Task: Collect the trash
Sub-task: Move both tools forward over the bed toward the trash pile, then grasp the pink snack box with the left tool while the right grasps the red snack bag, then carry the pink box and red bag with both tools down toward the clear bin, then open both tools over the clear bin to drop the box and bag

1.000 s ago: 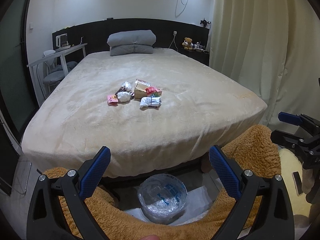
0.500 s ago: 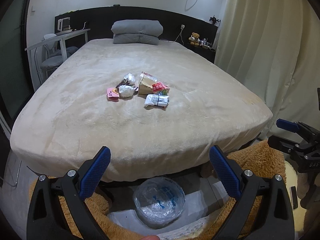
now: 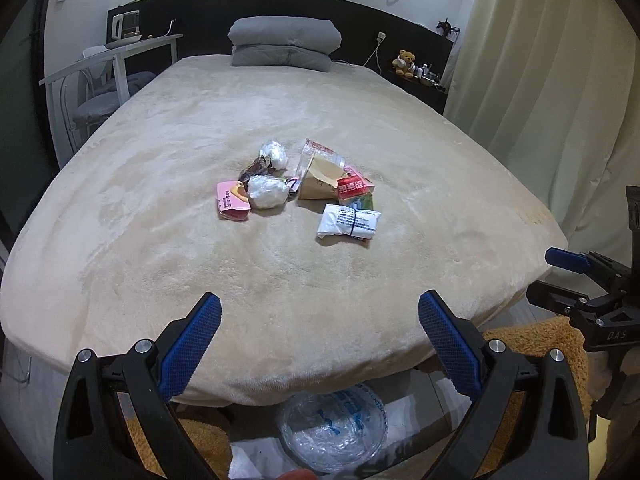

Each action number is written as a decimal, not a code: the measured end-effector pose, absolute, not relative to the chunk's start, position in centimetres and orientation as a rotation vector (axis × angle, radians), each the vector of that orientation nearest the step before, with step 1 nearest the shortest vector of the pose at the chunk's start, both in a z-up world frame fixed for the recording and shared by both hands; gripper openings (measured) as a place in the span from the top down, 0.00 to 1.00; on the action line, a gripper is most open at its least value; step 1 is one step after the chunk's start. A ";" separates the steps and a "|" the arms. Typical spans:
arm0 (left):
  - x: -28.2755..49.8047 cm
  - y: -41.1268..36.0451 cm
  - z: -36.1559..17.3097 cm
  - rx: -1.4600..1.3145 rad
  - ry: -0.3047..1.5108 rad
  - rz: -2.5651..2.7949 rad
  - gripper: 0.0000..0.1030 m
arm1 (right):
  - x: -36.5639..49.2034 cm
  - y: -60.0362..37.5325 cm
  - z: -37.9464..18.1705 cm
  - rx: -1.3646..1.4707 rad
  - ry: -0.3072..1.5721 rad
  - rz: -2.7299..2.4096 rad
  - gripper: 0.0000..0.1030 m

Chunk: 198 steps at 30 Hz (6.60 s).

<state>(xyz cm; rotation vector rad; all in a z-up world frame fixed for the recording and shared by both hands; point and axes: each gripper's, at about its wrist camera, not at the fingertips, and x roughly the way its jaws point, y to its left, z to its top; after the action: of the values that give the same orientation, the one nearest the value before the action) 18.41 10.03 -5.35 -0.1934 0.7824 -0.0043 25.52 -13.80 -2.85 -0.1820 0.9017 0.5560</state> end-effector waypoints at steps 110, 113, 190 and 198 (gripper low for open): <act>12.2 3.3 -0.3 -0.070 0.721 -0.141 0.55 | 18.3 -15.9 3.0 -0.065 0.881 0.728 0.79; 11.1 2.7 -0.5 -0.064 0.719 -0.145 0.55 | 17.0 -16.3 2.9 -0.063 0.879 0.730 0.79; 17.9 1.1 -28.0 -0.229 1.438 -0.303 0.55 | 22.8 -13.5 -23.5 -0.106 1.631 0.673 0.77; 17.8 1.0 -28.4 -0.231 1.452 -0.294 0.42 | 22.9 -13.3 -23.1 -0.098 1.632 0.658 0.70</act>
<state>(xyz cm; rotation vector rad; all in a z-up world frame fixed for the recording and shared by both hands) 17.75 0.97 -28.36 -0.2310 1.4521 -0.2938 22.89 -13.34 -23.12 -0.0976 1.6323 0.6585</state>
